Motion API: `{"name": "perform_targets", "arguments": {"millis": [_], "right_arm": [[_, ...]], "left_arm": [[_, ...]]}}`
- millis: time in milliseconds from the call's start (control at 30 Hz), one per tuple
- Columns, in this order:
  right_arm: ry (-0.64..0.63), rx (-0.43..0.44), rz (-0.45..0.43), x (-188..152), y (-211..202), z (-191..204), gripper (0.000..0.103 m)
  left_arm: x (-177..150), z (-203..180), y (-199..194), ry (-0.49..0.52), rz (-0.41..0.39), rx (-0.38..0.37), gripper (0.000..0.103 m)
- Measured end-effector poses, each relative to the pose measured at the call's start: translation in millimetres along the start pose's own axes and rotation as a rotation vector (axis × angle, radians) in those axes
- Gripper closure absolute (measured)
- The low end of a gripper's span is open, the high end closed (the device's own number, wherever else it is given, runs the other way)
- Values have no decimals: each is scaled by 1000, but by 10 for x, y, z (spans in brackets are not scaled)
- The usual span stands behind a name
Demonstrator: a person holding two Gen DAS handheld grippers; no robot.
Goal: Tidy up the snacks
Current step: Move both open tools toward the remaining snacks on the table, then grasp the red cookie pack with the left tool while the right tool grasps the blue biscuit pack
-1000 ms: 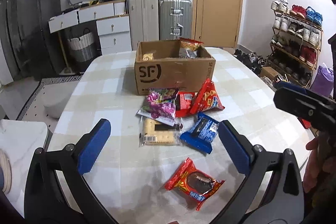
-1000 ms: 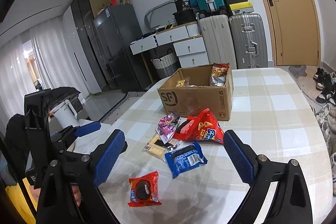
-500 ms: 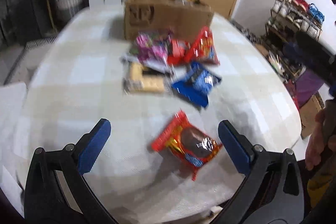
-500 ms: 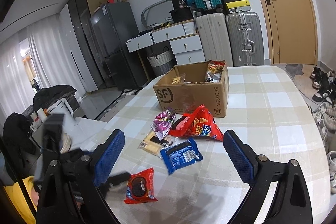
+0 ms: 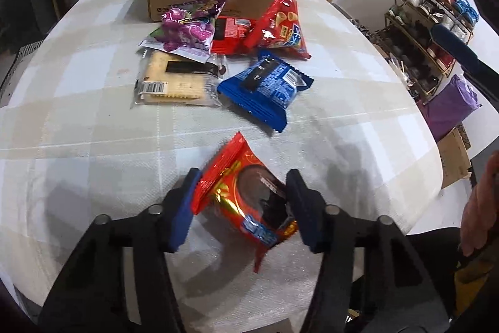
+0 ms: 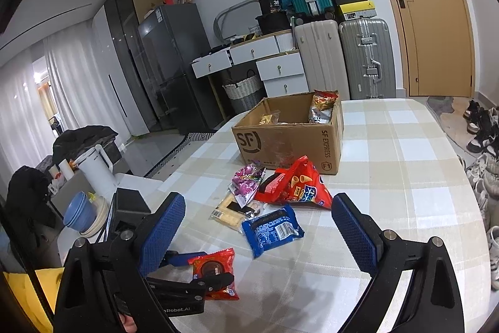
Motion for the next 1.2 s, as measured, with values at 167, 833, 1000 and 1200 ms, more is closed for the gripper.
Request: {"name": "perform_targets", "arguments": {"millis": [167, 833, 1000, 1200], "right_arm": [[9, -2, -1, 8, -14, -17, 7], [57, -19, 320, -389, 868, -393, 7], [-77, -67, 378, -443, 1149, -290, 7], [-120, -96, 429, -484, 1412, -346, 12]], "left_arm": [[4, 13, -37, -10, 5, -28, 61], [383, 1104, -841, -329, -186, -114, 63], [402, 1309, -980, -375, -199, -143, 63], [383, 1372, -977, -404, -171, -186, 63]]}}
Point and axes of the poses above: each gripper's, at about its wrist camera, not at the fingertips, and y roughly the way its jaws point, z to its left, x to its top, the point moved 5 cm from there along y, roughly the way its jaws point, and after that the axes turned 11 degrees about x, right-handed, at the moved point
